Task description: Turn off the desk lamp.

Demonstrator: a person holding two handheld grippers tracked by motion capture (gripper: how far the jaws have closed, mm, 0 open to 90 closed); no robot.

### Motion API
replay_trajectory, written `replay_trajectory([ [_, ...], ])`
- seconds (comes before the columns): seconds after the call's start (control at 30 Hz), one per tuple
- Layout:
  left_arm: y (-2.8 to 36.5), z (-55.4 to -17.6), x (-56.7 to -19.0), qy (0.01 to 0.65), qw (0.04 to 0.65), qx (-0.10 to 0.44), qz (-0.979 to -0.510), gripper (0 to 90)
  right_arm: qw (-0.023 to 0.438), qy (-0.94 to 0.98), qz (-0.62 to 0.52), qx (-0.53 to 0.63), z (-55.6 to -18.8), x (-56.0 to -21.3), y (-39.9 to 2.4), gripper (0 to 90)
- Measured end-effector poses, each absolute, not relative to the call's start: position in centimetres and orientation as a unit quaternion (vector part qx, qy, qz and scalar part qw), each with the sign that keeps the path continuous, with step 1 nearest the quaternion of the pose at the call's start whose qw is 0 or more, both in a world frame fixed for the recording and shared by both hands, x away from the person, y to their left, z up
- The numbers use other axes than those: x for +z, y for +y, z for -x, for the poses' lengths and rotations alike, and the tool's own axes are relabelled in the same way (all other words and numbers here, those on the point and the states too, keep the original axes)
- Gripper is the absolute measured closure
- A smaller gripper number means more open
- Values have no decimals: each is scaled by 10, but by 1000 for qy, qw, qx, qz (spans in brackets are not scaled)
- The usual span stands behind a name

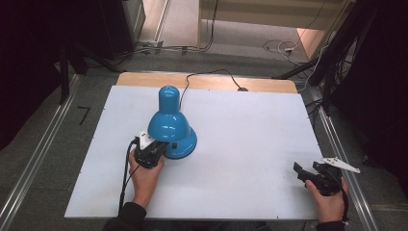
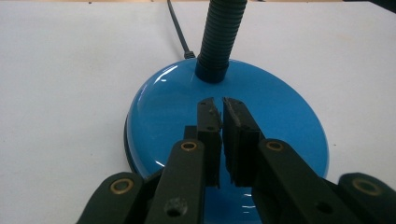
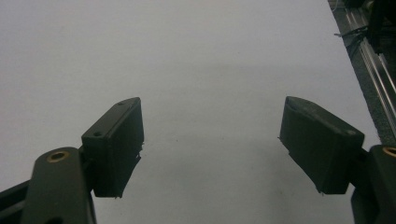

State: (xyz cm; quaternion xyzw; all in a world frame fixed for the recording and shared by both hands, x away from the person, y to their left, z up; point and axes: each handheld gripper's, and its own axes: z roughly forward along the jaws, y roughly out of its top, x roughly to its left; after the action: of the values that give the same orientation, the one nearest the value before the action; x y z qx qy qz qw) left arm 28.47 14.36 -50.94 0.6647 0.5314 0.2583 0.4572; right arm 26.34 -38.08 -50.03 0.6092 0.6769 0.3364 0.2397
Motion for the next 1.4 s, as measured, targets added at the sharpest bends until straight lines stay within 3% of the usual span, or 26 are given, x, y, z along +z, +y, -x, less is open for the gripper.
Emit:
replay_trajectory([
  [0.57, 154, -283, -507, 534, 466, 248, -661, 730, 237, 677, -611, 336, -263, -501, -380, 207],
  [0.77, 162, -281, -505, 542, 468, 248, -653, 612, 238, 677, -610, 337, -263, -500, -381, 207],
  [1.4, 204, -266, -498, 572, 475, 245, -622, 482, 237, 675, -612, 339, -262, -499, -381, 207],
])
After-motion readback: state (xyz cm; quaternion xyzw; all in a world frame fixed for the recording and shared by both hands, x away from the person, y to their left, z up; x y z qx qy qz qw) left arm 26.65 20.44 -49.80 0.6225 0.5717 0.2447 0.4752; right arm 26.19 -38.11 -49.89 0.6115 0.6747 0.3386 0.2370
